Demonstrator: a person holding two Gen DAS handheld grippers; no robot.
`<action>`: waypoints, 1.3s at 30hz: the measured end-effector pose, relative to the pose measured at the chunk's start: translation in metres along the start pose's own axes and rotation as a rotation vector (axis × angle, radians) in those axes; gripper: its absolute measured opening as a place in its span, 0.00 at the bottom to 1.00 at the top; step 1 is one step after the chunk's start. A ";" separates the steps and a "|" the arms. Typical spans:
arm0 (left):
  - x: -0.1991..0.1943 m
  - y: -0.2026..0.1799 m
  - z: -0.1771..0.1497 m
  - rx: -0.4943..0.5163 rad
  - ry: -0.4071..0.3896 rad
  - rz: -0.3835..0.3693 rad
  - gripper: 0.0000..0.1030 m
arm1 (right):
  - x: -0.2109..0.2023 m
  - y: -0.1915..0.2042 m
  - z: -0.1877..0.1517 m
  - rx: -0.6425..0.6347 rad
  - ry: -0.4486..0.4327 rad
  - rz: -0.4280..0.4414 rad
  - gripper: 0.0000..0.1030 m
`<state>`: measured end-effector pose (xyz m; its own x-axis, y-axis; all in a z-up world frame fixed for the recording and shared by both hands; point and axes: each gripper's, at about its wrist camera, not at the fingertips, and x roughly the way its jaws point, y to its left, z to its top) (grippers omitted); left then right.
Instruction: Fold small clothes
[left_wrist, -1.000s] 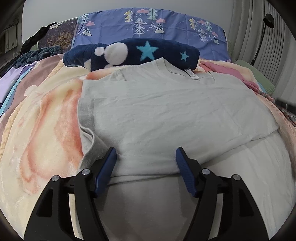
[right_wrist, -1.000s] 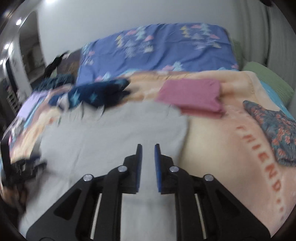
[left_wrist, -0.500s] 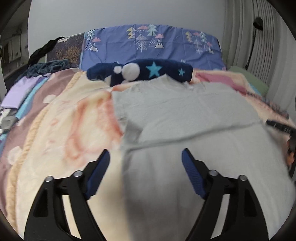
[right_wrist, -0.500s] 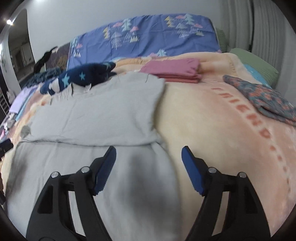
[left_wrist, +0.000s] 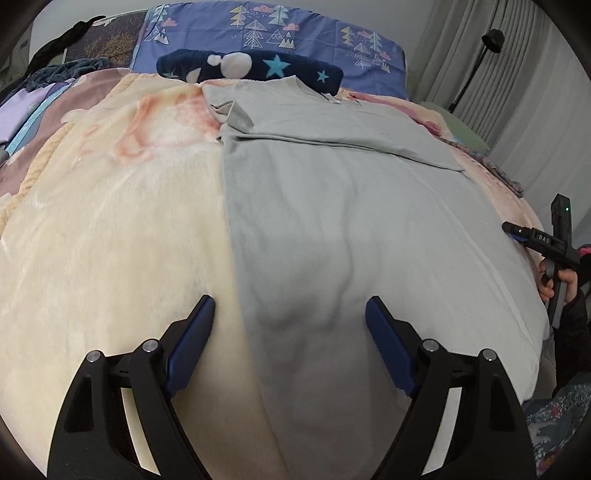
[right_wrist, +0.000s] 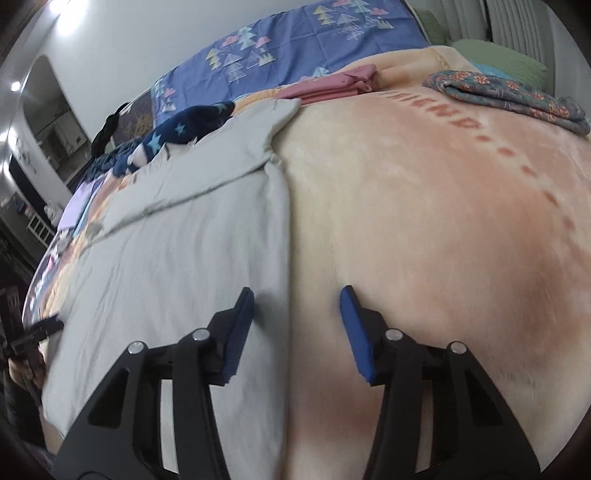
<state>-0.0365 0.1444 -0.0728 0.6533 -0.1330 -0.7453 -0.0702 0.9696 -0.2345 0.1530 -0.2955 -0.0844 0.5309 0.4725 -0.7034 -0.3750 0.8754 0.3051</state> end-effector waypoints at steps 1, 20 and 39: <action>-0.004 -0.002 -0.004 0.000 -0.003 -0.010 0.80 | -0.005 0.002 -0.006 -0.019 0.000 0.003 0.48; -0.072 -0.033 -0.084 0.053 0.004 -0.057 0.20 | -0.076 0.010 -0.089 -0.029 0.053 0.222 0.36; -0.074 -0.027 -0.098 -0.039 -0.042 -0.158 0.02 | -0.089 -0.001 -0.109 0.063 0.030 0.412 0.38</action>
<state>-0.1565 0.1079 -0.0725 0.6894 -0.2737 -0.6707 0.0076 0.9285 -0.3712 0.0233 -0.3493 -0.0916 0.3231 0.7824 -0.5324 -0.5041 0.6184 0.6029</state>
